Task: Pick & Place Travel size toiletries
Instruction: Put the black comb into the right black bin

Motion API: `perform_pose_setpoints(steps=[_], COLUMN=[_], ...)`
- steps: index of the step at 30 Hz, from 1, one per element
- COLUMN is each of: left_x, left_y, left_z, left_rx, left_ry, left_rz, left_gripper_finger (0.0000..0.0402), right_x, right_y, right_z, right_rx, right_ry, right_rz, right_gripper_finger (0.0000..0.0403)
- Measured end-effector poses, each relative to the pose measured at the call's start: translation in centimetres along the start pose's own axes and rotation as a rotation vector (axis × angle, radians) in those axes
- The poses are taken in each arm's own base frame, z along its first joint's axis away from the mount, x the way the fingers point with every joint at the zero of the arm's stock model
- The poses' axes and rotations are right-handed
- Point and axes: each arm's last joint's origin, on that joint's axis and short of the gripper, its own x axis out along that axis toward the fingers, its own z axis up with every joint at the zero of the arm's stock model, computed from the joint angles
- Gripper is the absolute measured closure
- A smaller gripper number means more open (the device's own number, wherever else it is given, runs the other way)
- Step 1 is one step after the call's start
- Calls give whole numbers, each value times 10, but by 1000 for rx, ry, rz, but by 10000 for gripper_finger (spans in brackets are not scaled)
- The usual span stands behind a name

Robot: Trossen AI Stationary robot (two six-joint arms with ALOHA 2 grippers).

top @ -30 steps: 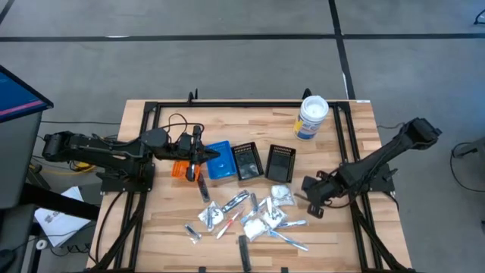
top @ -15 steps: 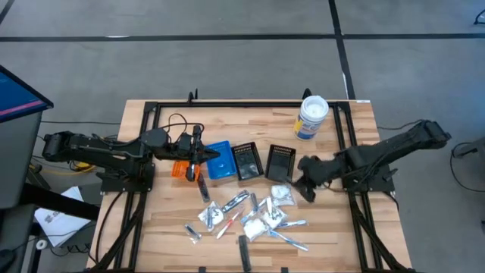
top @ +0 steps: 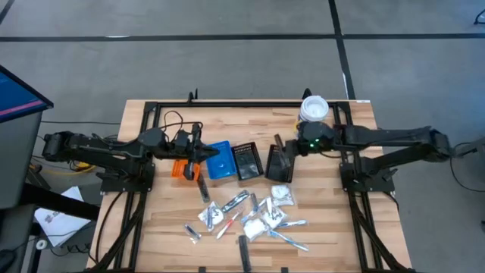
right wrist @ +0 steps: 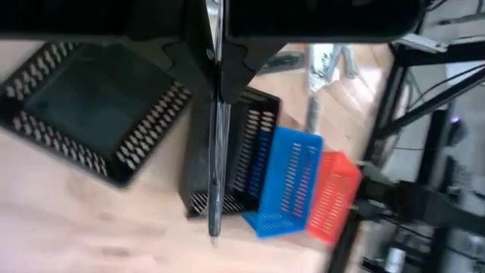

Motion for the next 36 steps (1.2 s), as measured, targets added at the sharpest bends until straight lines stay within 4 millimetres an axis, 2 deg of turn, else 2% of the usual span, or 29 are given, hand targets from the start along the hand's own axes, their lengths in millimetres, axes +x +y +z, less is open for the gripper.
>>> perform_pose_setpoints(steps=[6,11,18,29,36], left_x=[0,0,0,0,-2], left_y=[-9,-19,-30,-31,-31], left_z=[-1,-2,-3,-2,0], left_rx=[-43,-38,-41,-10,-6], left_ry=[12,17,22,11,-6], left_rz=[-41,-91,-141,-149,-149], left_gripper_finger=[394,394,394,394,394], right_x=[43,58,61,58,58], right_y=[0,3,-10,-16,-18], right_z=[-18,-30,-35,-40,-36], right_rx=[108,164,181,147,95], right_ry=[44,18,10,65,80], right_rz=[-131,-169,-316,-386,-392], right_gripper_finger=[403,403,403,403,394])
